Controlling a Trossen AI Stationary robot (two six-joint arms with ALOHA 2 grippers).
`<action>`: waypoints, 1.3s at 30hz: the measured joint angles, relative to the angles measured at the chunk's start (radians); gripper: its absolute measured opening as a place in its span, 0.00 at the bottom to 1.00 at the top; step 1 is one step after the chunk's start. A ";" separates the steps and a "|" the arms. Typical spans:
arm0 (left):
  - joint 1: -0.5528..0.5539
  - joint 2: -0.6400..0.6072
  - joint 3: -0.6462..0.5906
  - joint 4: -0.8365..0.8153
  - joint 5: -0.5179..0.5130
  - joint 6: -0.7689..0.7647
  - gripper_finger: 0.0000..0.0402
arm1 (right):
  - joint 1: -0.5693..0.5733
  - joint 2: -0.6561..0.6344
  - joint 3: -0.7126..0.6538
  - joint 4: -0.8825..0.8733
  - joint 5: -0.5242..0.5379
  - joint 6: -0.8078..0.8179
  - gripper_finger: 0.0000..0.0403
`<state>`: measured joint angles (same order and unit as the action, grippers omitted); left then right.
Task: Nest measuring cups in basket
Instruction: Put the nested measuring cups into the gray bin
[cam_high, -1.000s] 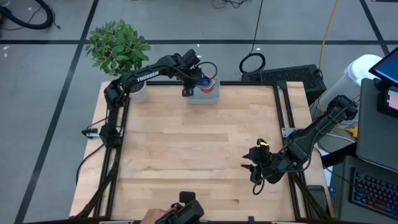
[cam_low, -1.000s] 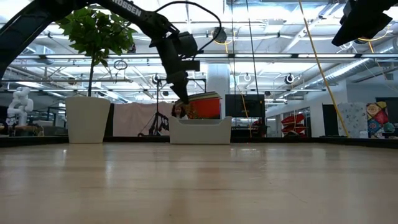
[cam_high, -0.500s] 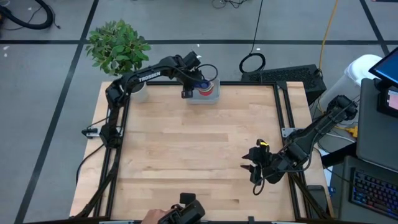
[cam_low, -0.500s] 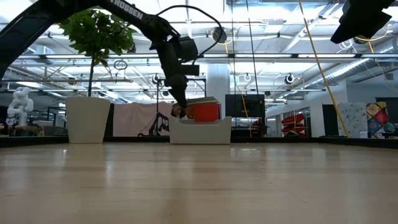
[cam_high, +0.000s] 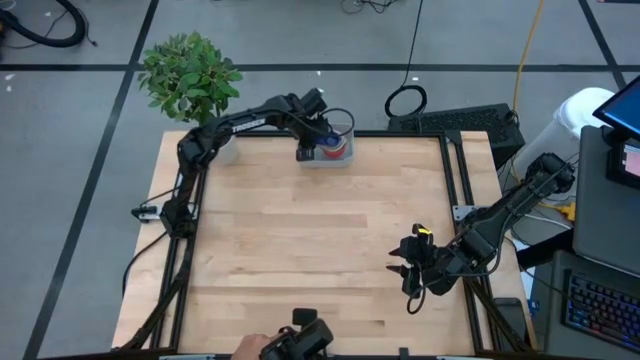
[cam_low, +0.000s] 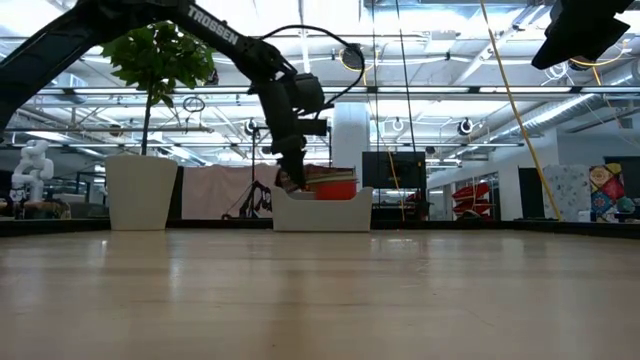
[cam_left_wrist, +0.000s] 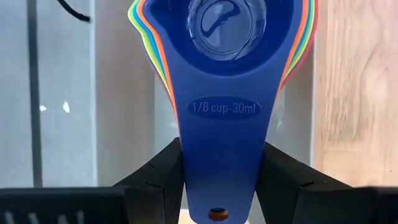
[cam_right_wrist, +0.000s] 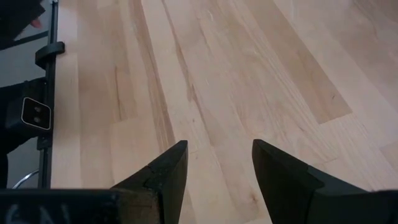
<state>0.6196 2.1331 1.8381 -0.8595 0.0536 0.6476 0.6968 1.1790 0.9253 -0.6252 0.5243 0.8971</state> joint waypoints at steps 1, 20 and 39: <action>0.001 0.006 0.000 -0.005 0.000 -0.002 0.38 | 0.000 0.000 0.000 -0.001 0.000 0.000 0.42; 0.015 0.022 0.000 -0.004 -0.012 -0.010 0.38 | 0.000 0.000 0.000 0.012 -0.001 0.000 0.42; 0.015 0.054 0.000 0.009 -0.005 -0.018 0.38 | 0.013 0.000 0.000 0.015 0.002 0.005 0.42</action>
<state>0.6346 2.1872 1.8381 -0.8505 0.0486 0.6296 0.7101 1.1790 0.9253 -0.6098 0.5261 0.9025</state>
